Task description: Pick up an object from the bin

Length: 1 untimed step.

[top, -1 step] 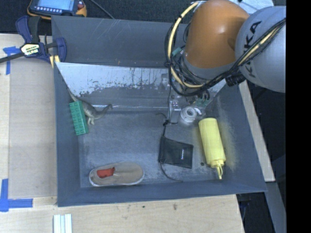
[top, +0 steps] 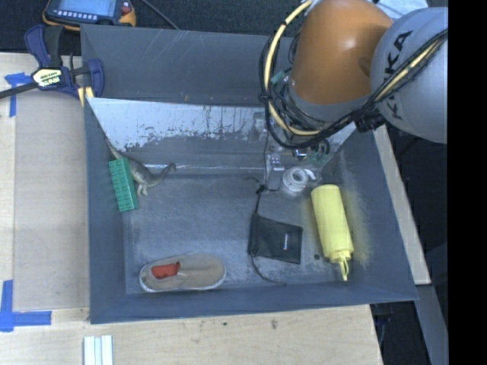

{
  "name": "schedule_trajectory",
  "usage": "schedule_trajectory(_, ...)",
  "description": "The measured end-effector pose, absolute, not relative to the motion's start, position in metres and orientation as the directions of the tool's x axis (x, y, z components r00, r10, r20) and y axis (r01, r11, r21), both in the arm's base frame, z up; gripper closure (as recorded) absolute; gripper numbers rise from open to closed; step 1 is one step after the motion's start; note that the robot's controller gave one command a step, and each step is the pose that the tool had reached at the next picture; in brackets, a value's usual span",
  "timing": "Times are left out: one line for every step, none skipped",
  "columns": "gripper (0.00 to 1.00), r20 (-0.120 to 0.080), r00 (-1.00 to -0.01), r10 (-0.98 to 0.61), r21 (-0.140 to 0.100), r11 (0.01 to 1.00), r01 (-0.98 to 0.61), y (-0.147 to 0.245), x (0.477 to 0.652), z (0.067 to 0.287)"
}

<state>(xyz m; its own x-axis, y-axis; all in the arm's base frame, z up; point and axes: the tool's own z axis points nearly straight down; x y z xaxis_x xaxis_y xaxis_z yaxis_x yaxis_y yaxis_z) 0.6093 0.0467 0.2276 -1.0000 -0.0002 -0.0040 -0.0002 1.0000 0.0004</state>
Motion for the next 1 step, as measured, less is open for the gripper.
schedule_trajectory(0.0, -0.005, -0.994, -0.106, 0.0, 0.994, -0.106, -0.012, 0.5792, 0.1815)
